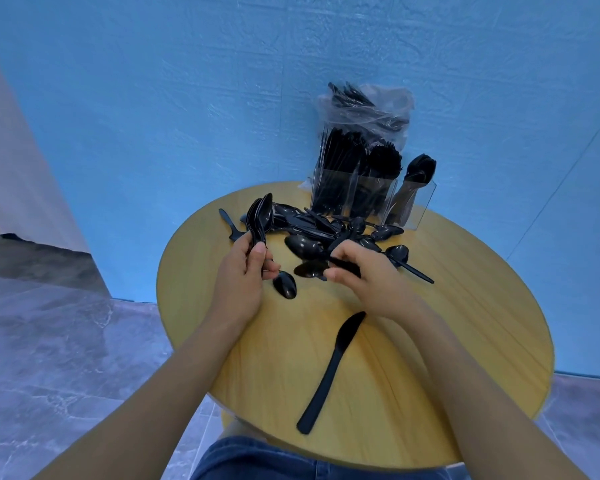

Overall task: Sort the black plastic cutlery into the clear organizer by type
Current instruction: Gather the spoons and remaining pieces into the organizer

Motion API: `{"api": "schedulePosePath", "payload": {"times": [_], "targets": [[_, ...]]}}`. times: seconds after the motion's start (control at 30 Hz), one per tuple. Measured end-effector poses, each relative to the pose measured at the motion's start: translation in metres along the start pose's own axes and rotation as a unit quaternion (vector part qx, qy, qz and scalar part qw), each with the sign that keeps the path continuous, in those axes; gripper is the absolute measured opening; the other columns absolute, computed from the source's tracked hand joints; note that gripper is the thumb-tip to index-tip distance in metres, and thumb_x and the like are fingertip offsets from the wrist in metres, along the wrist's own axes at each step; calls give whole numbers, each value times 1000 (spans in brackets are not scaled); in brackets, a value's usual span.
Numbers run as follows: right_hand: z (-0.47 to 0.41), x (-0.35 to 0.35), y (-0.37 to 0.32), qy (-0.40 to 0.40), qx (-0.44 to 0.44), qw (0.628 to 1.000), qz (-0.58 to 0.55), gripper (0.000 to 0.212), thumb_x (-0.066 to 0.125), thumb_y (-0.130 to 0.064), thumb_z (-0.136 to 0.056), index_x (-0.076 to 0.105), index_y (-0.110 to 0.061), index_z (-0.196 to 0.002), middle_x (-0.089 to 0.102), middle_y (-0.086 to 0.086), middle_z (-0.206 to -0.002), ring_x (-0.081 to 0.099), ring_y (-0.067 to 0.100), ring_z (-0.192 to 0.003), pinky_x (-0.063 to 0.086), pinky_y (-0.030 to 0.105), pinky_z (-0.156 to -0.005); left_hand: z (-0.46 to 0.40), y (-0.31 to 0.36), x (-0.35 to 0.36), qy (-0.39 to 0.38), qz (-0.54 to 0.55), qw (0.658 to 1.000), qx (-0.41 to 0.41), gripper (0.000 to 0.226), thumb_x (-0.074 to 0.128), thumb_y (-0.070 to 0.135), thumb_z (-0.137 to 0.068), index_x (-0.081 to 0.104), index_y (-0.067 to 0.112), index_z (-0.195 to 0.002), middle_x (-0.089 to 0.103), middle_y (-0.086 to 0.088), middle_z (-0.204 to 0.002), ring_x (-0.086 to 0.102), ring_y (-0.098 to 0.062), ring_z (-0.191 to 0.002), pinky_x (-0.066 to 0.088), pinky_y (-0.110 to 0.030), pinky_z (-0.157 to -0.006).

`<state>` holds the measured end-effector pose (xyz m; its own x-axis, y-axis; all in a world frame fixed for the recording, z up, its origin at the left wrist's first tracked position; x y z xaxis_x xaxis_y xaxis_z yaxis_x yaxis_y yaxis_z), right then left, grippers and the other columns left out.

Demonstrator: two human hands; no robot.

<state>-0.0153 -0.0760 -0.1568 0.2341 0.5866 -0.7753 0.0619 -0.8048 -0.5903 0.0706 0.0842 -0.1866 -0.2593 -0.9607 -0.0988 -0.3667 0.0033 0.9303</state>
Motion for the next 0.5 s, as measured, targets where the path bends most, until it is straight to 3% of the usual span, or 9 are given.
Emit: {"api": "schedulePosePath", "payload": {"times": [0.13, 0.27, 0.4, 0.5], "targets": [[-16, -2, -17, 45, 32, 978, -202, 9, 57, -16, -93, 54, -9, -88, 64, -2, -72, 59, 6, -63, 51, 21, -62, 0, -1, 2, -13, 9, 1000, -8, 19, 36, 14, -101, 55, 12, -101, 55, 0, -80, 63, -10, -73, 54, -21, -68], [-39, 25, -29, 56, 110, 897, -425, 17, 57, -9, -93, 53, -8, -77, 56, 3, -66, 52, 10, -58, 48, 21, -58, 1, 2, 6, -38, 39, 998, -16, 20, 36, 11, -101, 54, 9, -110, 55, -2, -80, 63, -4, -70, 54, -20, -67], [-48, 51, -28, 72, 178, 837, -513, 20, 60, -12, -92, 51, -6, -75, 54, 12, -64, 47, 21, -51, 45, 34, -50, 1, 2, 8, -49, 54, 997, -14, 24, 36, 10, -101, 54, 5, -116, 57, 5, -76, 64, -7, -73, 55, -25, -71], [-46, 52, -27, 99, 187, 834, -510, 22, 62, -14, -91, 51, -5, -74, 56, 14, -62, 49, 22, -49, 48, 33, -46, -2, 0, 8, -46, 37, 998, -9, 26, 37, 12, -101, 54, 9, -119, 58, 12, -74, 63, -7, -75, 55, -30, -77]]}}
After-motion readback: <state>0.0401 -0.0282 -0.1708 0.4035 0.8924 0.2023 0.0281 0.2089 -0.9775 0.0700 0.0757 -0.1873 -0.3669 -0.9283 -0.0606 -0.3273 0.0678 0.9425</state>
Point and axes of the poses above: each hand's wrist, its own z-axis away from the middle knuckle, its own x-axis out of the palm, y = z × x, the point moved 6 cm from there along -z, towards the middle knuckle
